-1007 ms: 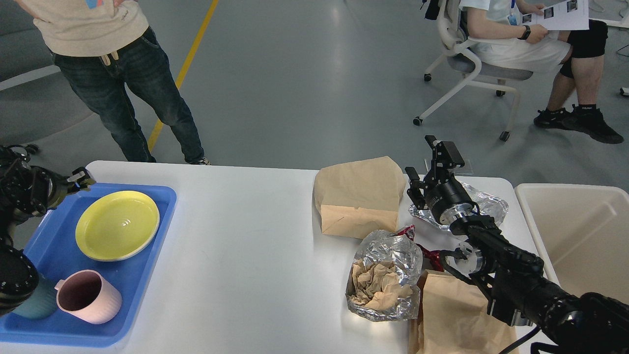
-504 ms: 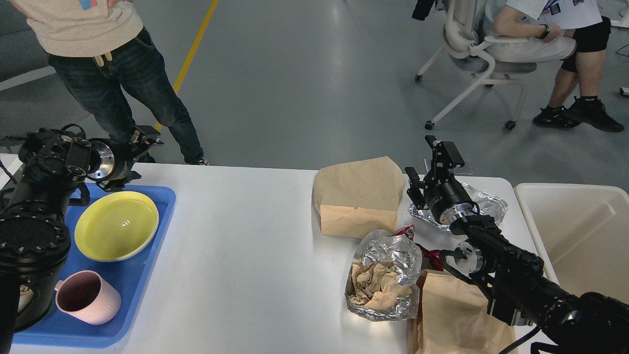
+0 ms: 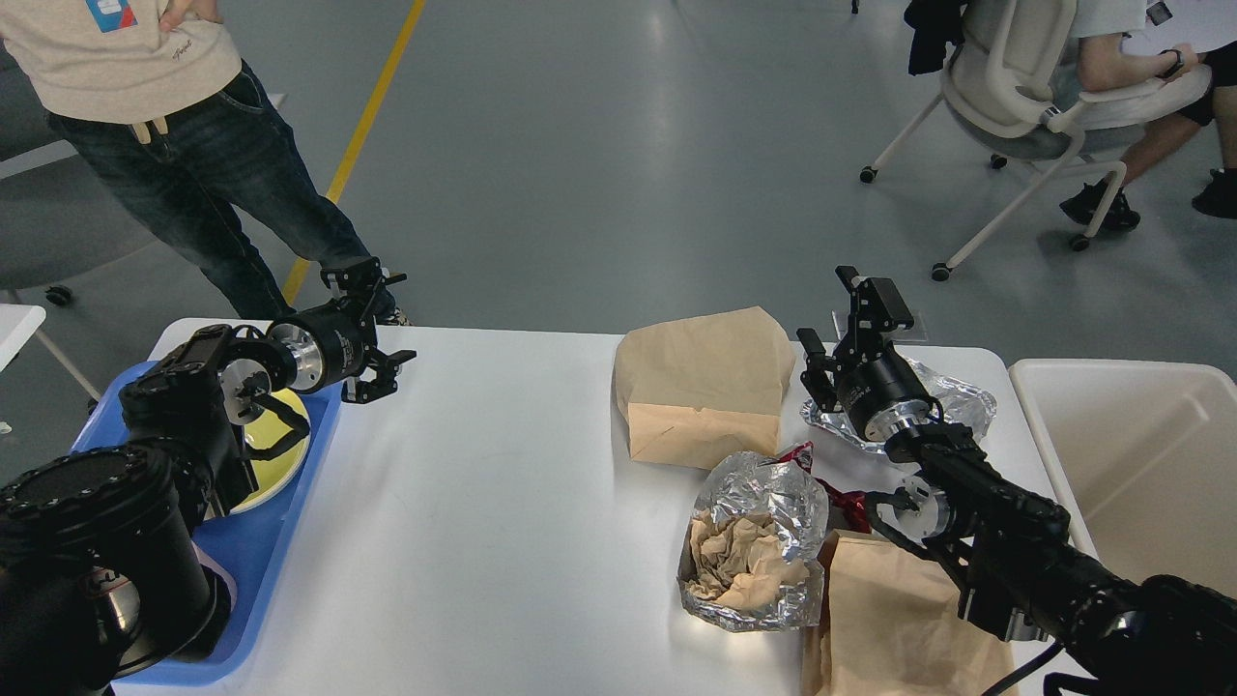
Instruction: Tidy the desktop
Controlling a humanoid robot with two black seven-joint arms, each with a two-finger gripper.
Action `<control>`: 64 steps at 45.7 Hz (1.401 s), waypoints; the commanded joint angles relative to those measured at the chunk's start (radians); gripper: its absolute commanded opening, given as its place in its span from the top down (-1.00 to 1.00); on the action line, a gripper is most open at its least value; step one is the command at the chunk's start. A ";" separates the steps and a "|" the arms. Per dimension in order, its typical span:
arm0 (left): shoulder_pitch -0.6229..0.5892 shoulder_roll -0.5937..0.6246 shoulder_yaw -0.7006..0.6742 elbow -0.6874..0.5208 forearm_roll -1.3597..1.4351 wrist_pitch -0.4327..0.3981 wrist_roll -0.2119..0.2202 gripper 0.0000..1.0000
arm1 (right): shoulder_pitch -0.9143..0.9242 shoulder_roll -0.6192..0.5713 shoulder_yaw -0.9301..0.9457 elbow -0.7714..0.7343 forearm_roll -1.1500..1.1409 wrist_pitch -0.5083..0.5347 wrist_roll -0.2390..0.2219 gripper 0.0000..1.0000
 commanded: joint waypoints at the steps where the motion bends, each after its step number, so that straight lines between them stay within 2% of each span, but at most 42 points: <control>1: 0.025 -0.013 -0.144 0.000 -0.094 0.027 -0.054 -0.92 | 0.001 0.000 0.000 0.000 0.000 0.000 0.000 -1.00; 4: 0.030 -0.017 -0.169 -0.002 -0.125 0.050 -0.109 -0.92 | -0.001 0.000 0.000 0.000 0.000 0.000 0.000 -1.00; 8: 0.030 -0.024 -0.186 0.000 -0.136 0.128 -0.176 -0.92 | -0.001 0.000 0.000 0.000 0.000 0.000 0.001 -1.00; 12: 0.030 -0.024 -0.191 -0.002 -0.136 0.162 -0.201 -0.92 | 0.001 0.000 0.000 0.000 0.000 0.000 0.001 -1.00; 29: -0.001 -0.014 -0.198 -0.002 -0.136 0.160 -0.204 -0.93 | 0.001 0.000 0.000 0.000 0.000 0.000 0.000 -1.00; 64: -0.157 -0.011 -0.195 -0.014 -0.136 0.159 -0.206 -0.93 | -0.001 -0.001 0.000 0.000 0.000 0.000 0.001 -1.00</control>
